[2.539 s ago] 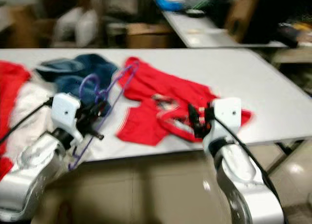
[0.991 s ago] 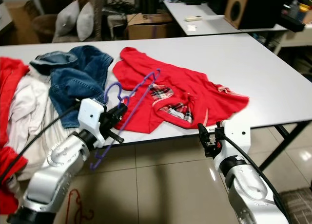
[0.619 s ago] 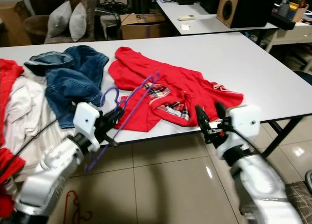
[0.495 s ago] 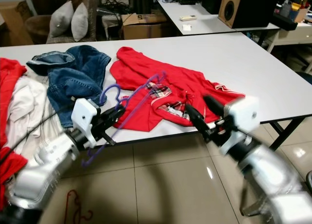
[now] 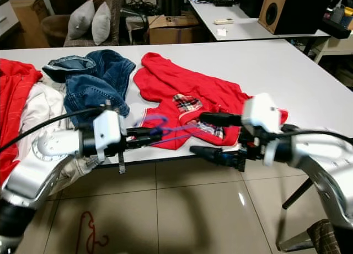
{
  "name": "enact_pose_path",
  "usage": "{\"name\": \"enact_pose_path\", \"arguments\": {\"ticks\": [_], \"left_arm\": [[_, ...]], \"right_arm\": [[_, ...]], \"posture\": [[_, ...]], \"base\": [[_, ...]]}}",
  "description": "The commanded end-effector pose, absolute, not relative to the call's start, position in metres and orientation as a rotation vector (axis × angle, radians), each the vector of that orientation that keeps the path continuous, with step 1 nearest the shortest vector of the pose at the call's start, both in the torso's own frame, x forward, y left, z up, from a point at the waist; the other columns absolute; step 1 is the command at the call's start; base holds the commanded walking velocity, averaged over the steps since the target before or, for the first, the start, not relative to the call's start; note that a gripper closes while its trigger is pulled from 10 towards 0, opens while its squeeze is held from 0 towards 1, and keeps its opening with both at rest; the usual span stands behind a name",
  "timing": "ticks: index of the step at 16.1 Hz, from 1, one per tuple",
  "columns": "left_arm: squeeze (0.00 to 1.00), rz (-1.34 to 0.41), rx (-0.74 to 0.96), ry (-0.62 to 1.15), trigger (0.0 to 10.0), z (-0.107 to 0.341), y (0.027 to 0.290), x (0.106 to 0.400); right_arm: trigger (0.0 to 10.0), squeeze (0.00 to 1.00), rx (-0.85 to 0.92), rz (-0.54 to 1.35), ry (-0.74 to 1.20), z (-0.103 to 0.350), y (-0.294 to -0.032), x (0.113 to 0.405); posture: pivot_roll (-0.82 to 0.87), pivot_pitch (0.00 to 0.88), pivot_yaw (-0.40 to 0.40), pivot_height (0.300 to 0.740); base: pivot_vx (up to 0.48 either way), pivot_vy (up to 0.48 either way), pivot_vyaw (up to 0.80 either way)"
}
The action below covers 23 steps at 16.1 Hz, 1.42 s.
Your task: Hang hanger
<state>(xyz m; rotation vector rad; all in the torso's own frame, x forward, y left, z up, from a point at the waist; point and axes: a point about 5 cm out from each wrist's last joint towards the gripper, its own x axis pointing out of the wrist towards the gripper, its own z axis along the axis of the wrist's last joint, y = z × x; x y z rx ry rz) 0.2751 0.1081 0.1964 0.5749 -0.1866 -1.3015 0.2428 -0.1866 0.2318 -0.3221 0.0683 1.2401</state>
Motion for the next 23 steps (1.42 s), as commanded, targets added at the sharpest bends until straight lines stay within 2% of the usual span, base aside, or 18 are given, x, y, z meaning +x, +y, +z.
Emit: {"name": "enact_pose_path", "arguments": {"ticks": [1, 3, 4, 6, 7, 8, 13, 23], "left_arm": [[0.0, -1.346, 0.638, -0.208, 10.0, 0.202, 0.105, 0.273], [0.0, -1.394, 0.664, -0.206, 10.0, 0.205, 0.101, 0.271], [0.0, -1.417, 0.711, -0.218, 10.0, 0.205, 0.098, 0.271], [0.0, -1.42, 0.79, -0.214, 10.0, 0.204, 0.098, 0.275], [0.0, -1.402, 0.812, -0.221, 10.0, 0.206, 0.098, 0.28], [0.0, -1.397, 0.819, -0.227, 10.0, 0.207, 0.098, 0.281], [0.0, -1.411, 0.872, -0.268, 10.0, 0.215, 0.096, 0.283], [0.0, -1.437, 0.939, -0.224, 10.0, 0.209, 0.101, 0.284]], "right_arm": [[10.0, 1.0, -0.386, 1.268, 0.073, 0.232, -0.185, 0.244], [10.0, 1.0, -0.428, 1.286, 0.074, 0.23, -0.179, 0.246], [10.0, 0.0, -0.424, 1.304, 0.048, 0.231, -0.173, 0.248], [4.4, 0.0, -0.424, 1.331, 0.03, 0.23, -0.166, 0.249], [1.0, 0.0, -0.429, 1.339, 0.025, 0.229, -0.162, 0.25], [0.0, 0.0, -0.432, 1.341, 0.024, 0.228, -0.16, 0.251], [0.0, 0.0, -0.463, 1.351, 0.038, 0.221, -0.151, 0.258], [0.0, 0.0, -0.488, 1.431, 0.045, 0.226, -0.147, 0.261]], "posture": [[-0.02, 0.0, 0.022, 0.74], [-0.02, 0.0, 0.023, 0.74], [-0.01, 0.0, 0.023, 0.74], [-0.01, 0.0, 0.026, 0.74], [0.0, 0.0, 0.028, 0.74], [0.0, 0.0, 0.03, 0.74], [0.01, 0.0, 0.038, 0.74], [0.02, 0.0, 0.036, 0.74]], "base": [[0.0, 0.0, 0.0], [0.0, 0.0, 0.0], [0.0, 0.0, 0.0], [0.0, 0.0, 0.0], [0.0, 0.0, 0.0], [0.0, 0.0, 0.0], [0.0, 0.0, 0.0], [0.0, 0.0, 0.0]]}}
